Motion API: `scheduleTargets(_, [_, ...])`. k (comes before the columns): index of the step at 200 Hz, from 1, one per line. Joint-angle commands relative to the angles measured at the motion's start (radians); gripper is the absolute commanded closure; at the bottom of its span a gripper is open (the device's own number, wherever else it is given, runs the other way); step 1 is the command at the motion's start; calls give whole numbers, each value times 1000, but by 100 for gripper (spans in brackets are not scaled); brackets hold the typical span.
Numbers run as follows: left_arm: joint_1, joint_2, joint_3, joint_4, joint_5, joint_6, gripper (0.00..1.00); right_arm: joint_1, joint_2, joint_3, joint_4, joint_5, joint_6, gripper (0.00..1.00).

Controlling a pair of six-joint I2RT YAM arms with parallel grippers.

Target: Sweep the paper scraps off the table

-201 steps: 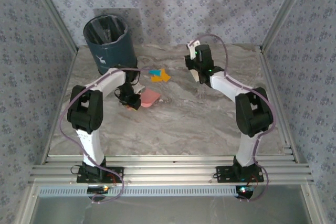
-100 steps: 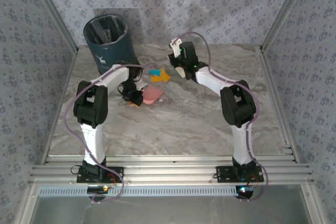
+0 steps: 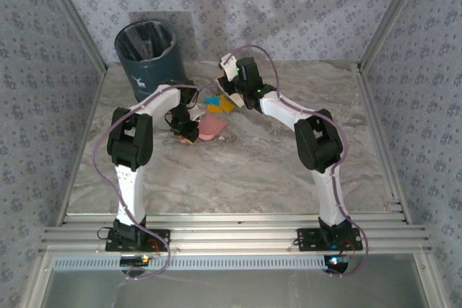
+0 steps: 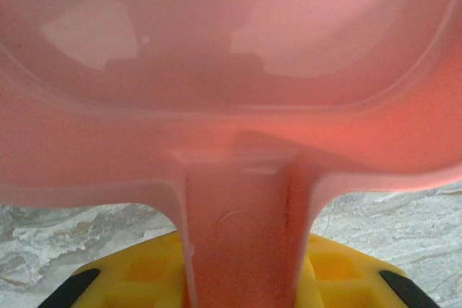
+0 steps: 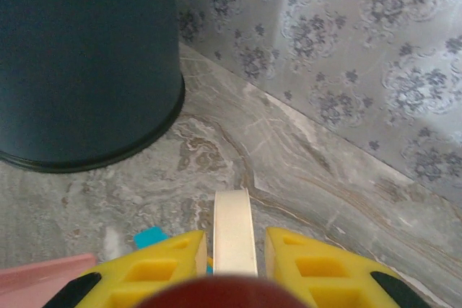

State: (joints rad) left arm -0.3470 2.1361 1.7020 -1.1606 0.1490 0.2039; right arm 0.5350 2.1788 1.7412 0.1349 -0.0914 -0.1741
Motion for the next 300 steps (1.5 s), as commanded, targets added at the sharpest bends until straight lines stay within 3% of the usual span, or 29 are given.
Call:
scheduleTargets(1, [6,37,35,-57,18,27,100,18,32,32,-36,-75,-11,100])
scheduleTargets(140, [17,79,73,-87,30,37,100,92,-93,-100,-92,-160,-45,100])
scheduleTargets(234, [-3,48,41,-88,32,46,100,120,-221,-198,-62,-230,30,100])
scheduleTargets(300, [-23,-4,-4,-90,20,48,100,135,-322,-284,0,-166,52,100])
